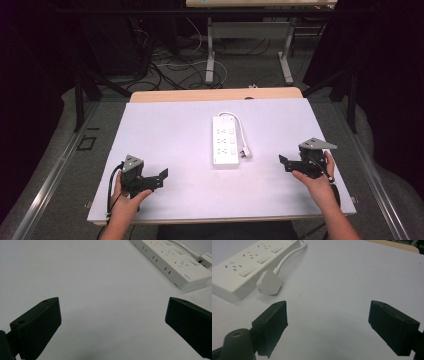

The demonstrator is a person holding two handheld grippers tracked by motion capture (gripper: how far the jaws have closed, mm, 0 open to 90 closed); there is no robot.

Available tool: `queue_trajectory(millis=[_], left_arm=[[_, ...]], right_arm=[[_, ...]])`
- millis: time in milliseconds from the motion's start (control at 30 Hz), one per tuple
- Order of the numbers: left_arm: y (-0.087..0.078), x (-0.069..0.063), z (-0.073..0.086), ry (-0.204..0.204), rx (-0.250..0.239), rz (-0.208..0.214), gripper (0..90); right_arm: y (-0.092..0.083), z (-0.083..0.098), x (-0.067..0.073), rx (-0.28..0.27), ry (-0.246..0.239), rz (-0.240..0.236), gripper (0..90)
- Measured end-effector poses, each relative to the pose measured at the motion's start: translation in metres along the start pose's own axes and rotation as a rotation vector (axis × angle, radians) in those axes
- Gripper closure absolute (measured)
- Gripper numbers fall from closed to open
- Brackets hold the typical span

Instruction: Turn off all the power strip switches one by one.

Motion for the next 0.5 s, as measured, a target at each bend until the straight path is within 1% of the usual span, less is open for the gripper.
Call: queue_trajectory(millis=[33, 67, 133, 167, 200, 233, 333, 367, 433, 500], left_arm=[[0.000, 0.000, 0.000, 0.000, 0.000, 0.000, 0.4], [0.000, 0.000, 0.000, 0.004, 0.001, 0.000, 0.4], [-0.001, 0.000, -0.001, 0.004, -0.003, -0.004, 0.5], [-0.001, 0.000, -0.001, -0.002, -0.005, -0.005, 0.6], [-0.001, 0.000, -0.001, -0.009, -0.001, -0.006, 0.6], [-0.001, 0.000, -0.001, -0.009, -0.001, -0.006, 0.6], [-0.002, 0.001, -0.001, -0.010, 0.000, -0.007, 0.7], [-0.002, 0.001, 0.000, -0.011, 0.001, -0.007, 0.7], [-0.001, 0.001, 0.000, -0.012, 0.005, -0.006, 0.7], [-0.001, 0.001, 0.001, -0.009, 0.006, -0.007, 0.8]], right_arm=[[-0.001, -0.002, 0.001, 0.004, 0.006, -0.001, 14.9], [-0.002, -0.003, 0.001, 0.002, -0.007, -0.010, 14.9], [-0.002, -0.005, 0.003, 0.000, 0.000, -0.013, 15.0], [-0.002, -0.007, 0.004, -0.003, -0.018, -0.011, 15.9], [-0.003, -0.009, 0.004, 0.001, -0.017, -0.014, 16.7], [-0.003, -0.010, 0.004, -0.005, -0.031, -0.024, 17.4], [-0.003, -0.015, 0.007, -0.001, -0.043, -0.030, 19.2], [-0.003, -0.017, 0.007, 0.000, -0.055, -0.033, 20.2], [-0.003, -0.018, 0.007, 0.005, -0.060, -0.033, 20.7], [-0.001, -0.025, 0.009, 0.004, -0.066, -0.043, 23.0]])
Point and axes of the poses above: each handheld gripper's, and its own axes: y roughly forward along the jaws, z roughly out of its underside, x roughly to its left, the point moved 3 cm from there along y, roughly forward along the jaws, and after that the axes turned 13 degrees about -x, right-handed, at the moved point
